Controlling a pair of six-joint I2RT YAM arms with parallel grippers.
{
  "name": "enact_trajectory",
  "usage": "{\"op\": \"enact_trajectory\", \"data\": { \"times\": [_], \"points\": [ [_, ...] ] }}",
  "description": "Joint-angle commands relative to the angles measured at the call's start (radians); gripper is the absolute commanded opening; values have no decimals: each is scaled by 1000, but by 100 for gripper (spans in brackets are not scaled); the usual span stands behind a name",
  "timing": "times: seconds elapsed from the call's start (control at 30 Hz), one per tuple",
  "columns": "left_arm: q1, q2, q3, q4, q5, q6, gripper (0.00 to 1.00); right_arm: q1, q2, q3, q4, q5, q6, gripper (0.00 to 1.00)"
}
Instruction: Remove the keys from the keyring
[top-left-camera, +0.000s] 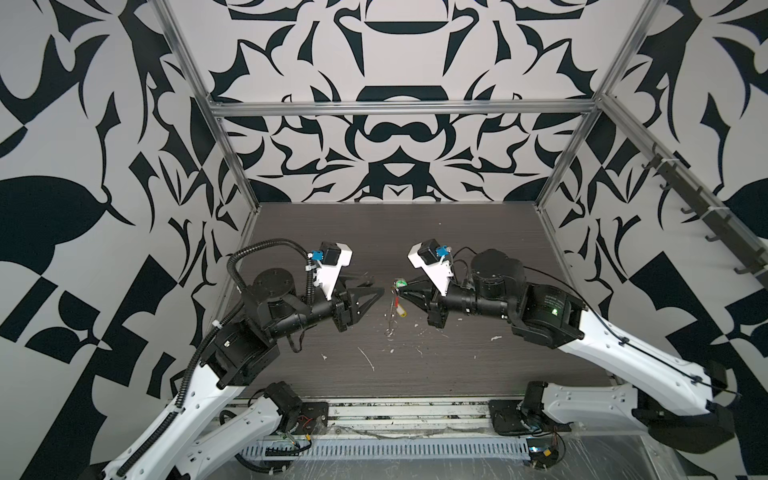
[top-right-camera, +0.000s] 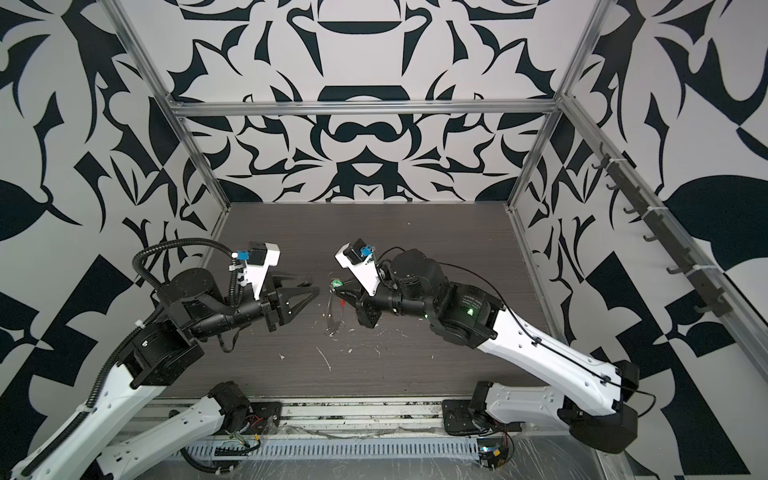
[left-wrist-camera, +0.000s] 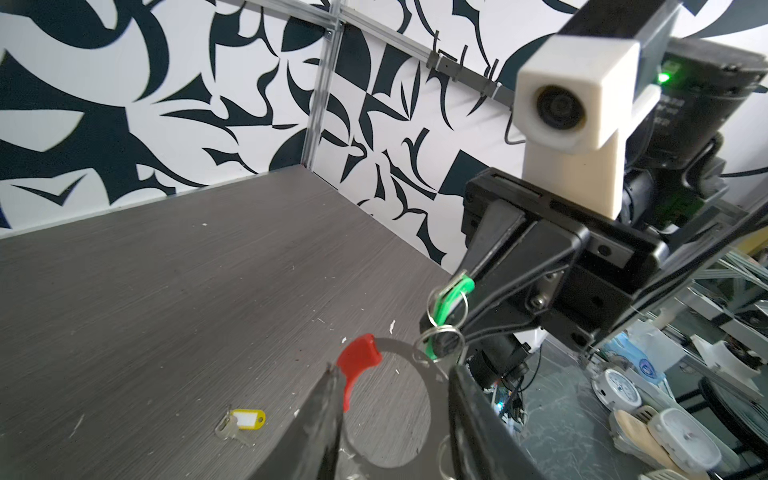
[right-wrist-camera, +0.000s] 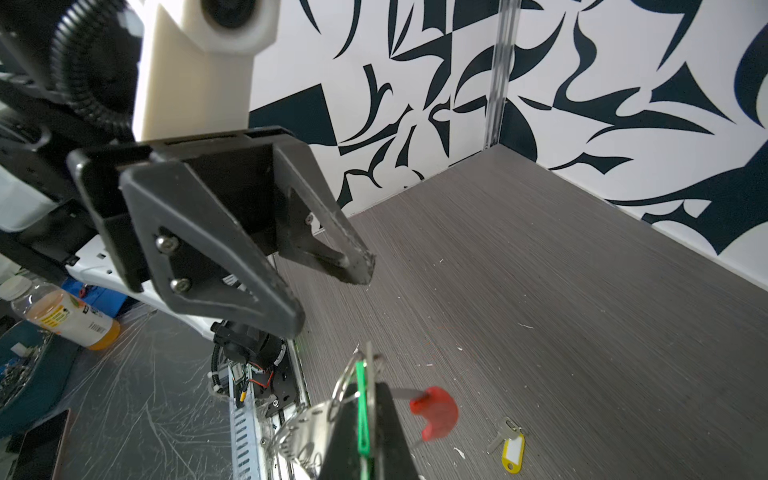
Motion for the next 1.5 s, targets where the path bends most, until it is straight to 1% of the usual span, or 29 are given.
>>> {"op": "enact_trajectory", "data": {
  "times": [0.0,0.2,0.27,0.4,0.5,0.6,0.7,0.83,1.0,1.2,1.37,1.47],
  "points": [
    [-2,-7,12,-13,-61,20,46,14,6,4,80,103,99,0],
    [-2,-16,-36,53,-101,27,51,21,26,-9,91,236,273,0],
    [-3,-15,-51,80,-108,27,51,25,35,-8,90,275,313,0],
    [-17,-12,-77,106,-142,40,53,31,51,-9,100,314,355,0],
    [-46,-6,-98,128,-190,65,54,31,61,-16,119,317,367,0],
    [-84,7,-107,133,-266,105,56,31,70,-13,124,317,370,0],
    [-103,29,-110,133,-296,123,56,30,72,-10,123,321,369,0],
    [-122,68,-112,133,-299,115,56,31,69,-11,123,319,369,0],
    [-191,102,-102,119,-407,148,56,31,65,-9,123,301,364,0],
    [-215,125,-94,105,-445,168,55,31,47,-11,116,278,363,0],
    [-217,110,-79,83,-472,184,44,31,33,-9,88,262,358,0],
    [-217,103,-70,81,-476,193,42,31,28,-16,88,252,360,0]
  ]
}}
